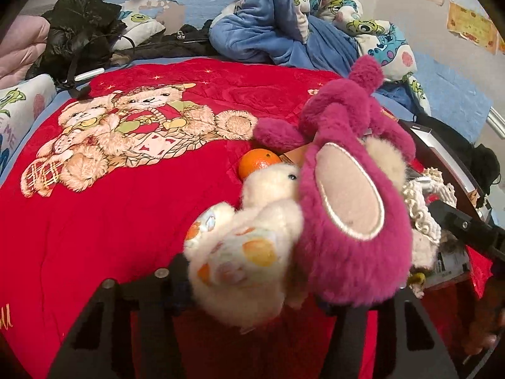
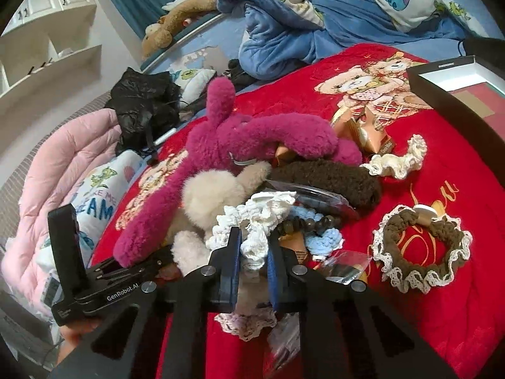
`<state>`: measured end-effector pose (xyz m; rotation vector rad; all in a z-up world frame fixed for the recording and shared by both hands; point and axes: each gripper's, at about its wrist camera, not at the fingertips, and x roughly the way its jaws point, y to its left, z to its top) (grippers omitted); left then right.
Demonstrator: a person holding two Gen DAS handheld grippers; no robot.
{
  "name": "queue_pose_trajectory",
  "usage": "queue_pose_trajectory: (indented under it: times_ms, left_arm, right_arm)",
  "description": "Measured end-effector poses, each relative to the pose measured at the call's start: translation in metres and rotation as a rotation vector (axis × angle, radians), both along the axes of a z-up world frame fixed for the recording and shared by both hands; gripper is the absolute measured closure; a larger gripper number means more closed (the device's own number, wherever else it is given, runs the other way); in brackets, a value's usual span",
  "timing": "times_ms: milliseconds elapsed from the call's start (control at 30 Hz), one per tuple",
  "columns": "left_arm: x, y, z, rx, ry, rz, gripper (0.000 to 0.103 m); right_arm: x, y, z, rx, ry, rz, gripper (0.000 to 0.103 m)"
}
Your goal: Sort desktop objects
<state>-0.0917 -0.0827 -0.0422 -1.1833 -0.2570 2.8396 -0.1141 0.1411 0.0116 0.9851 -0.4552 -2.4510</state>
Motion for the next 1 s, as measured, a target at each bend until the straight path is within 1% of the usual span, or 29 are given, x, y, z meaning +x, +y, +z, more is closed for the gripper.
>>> queue_pose_trajectory:
  times_ms: [100, 233, 400, 533, 667, 1000]
  left_arm:
    - [0.008, -0.002, 0.001, 0.011, 0.013, 0.01, 0.048]
    - [0.02, -0.005, 0.006, 0.016, 0.035, 0.02, 0.048]
    - [0.035, -0.013, 0.009, 0.039, 0.04, 0.026, 0.048]
    - [0.052, -0.014, 0.012, 0.015, 0.059, 0.029, 0.048]
    - [0.066, -0.015, 0.015, 0.019, 0.08, 0.029, 0.048]
    - [0.085, -0.012, 0.032, 0.02, 0.12, 0.029, 0.048]
  right_arm:
    - [0.002, -0.001, 0.002, -0.011, 0.01, 0.011, 0.09]
    - [0.005, -0.001, 0.005, -0.031, 0.023, 0.024, 0.091]
    - [0.01, -0.003, 0.01, -0.047, 0.046, 0.038, 0.091]
    - [0.016, -0.008, 0.015, -0.041, 0.079, 0.052, 0.091]
    - [0.021, -0.009, 0.021, -0.048, 0.114, 0.058, 0.091]
    - [0.024, -0.001, 0.025, -0.063, 0.129, 0.029, 0.091]
